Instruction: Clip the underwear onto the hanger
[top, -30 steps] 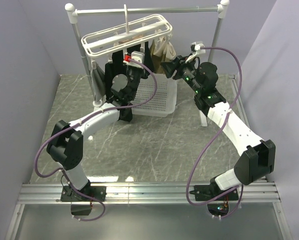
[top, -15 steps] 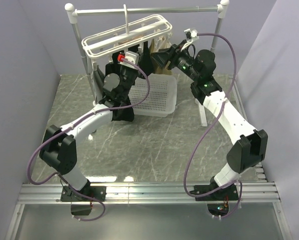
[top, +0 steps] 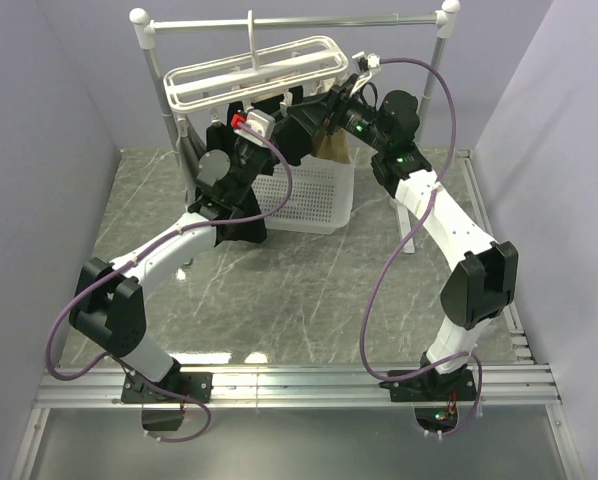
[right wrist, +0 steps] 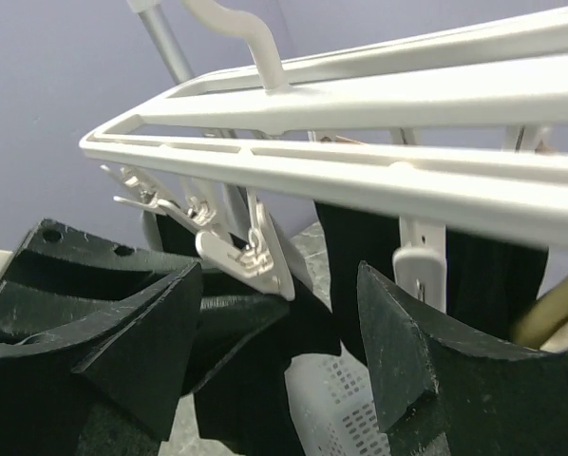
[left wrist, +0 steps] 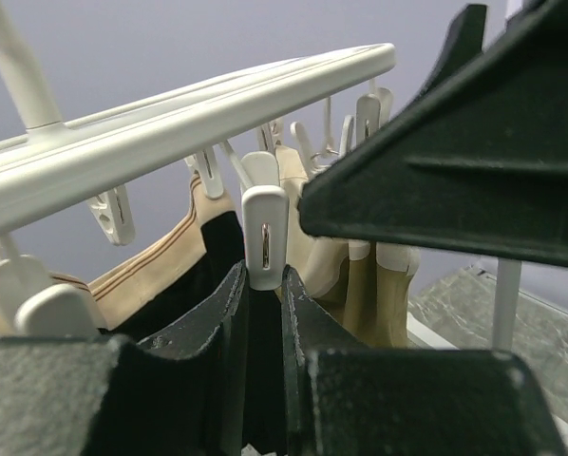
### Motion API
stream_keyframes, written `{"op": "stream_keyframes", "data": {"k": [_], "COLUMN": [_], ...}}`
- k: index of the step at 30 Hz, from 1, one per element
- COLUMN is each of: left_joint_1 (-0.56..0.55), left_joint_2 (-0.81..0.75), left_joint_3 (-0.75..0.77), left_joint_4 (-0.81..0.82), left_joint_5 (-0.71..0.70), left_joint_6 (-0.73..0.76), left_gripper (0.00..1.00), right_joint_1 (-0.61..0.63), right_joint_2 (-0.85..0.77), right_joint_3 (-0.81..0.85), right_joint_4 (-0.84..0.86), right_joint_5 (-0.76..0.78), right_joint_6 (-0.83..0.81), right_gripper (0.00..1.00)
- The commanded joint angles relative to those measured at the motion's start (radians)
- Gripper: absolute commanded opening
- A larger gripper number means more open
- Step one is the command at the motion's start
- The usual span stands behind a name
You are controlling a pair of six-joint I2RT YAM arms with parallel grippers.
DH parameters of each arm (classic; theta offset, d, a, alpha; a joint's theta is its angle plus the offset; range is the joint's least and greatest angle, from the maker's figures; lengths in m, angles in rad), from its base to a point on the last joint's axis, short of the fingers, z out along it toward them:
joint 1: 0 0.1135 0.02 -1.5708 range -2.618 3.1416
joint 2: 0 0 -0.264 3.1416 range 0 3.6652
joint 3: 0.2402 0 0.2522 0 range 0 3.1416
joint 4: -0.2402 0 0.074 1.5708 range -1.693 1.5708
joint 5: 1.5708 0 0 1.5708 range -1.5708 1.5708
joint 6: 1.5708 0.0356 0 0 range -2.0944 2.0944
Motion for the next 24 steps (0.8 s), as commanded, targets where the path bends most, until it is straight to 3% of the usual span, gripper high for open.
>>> {"op": "stream_keyframes", "data": {"k": [1,13,24], "left_joint_1": [0.005,0.009,0.017], "left_joint_2": [-0.054,-0.083,-0.103], "left_joint_3": [-0.003,-0.031,-0.049], "left_joint_4": [-0.004,-0.019,-0.030], "left_joint_5": [0.073,0.100,0.139], "left_joint_6": [0.000,0.004,0.009], "left_gripper": [0.00,0.00,0.00], "right_joint_1": [0.006,0.043,0.076], "right_joint_2": [0.000,0.031,0.032], "right_joint_3": [0.065,0.088,0.098], "right_joint_4": [0.053,0.046,0.047], "right_joint_5": [-0.022,-0.025,0.019], "right_joint_6": [0.012,-0.002,-0.036], "right_gripper": [0.73,0.72,0.59]}}
